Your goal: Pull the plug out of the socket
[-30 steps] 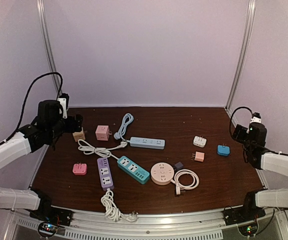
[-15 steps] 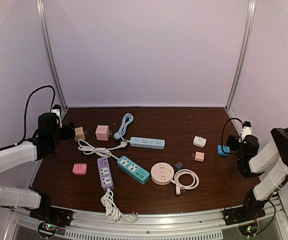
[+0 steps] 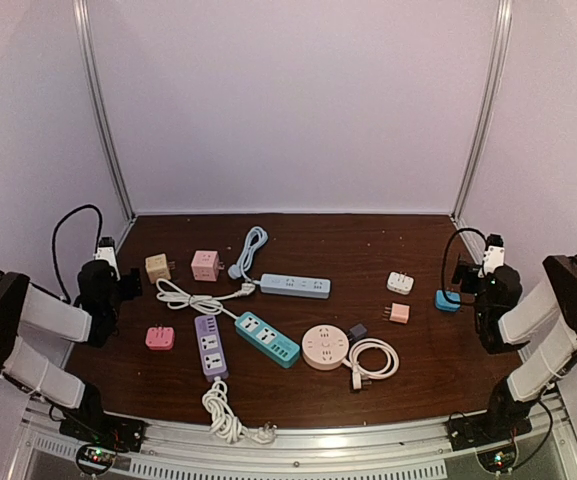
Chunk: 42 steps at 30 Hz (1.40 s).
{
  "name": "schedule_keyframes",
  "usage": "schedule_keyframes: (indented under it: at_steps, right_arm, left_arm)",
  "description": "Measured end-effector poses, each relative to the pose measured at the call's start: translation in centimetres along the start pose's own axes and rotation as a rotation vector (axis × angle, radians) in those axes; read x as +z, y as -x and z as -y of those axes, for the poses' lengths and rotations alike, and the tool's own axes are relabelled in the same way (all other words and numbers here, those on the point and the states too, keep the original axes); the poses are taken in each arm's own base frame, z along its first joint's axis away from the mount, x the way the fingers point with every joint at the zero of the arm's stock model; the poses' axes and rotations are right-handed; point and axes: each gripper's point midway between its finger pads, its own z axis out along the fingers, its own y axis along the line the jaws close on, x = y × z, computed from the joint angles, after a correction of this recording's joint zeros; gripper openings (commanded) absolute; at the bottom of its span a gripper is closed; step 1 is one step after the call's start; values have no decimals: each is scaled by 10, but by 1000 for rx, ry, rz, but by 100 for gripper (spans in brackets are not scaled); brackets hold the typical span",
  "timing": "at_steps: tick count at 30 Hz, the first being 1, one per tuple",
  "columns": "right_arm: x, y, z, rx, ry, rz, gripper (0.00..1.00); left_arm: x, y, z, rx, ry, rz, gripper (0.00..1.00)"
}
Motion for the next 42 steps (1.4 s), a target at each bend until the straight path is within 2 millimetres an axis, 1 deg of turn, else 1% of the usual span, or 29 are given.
schedule_keyframes:
  at_steps: [3,8,10,13,21,42]
  right_arm:
    - [0,0,0,0,0,-1,100]
    - [6,2,-1,-1,-2,-5,100]
    - [6,1,-1,-2,-2,-8,100]
    - [6,-1,-1,-5,-2,-18,100]
    - [6,-3,-1,-7,-2,-26,100]
    - [6,-3,-1,-7,-2,-26,100]
  left_arm:
    - [5,5,3,0,-5,51,98]
    - [12,3,15,33,-57,78,98]
    - [15,-2,20,53,-80,67,98]
    - [16,0,23,62,-97,72,98]
    - [16,6,25,63,-113,99,98]
    - [15,8,26,64,-115,106,98]
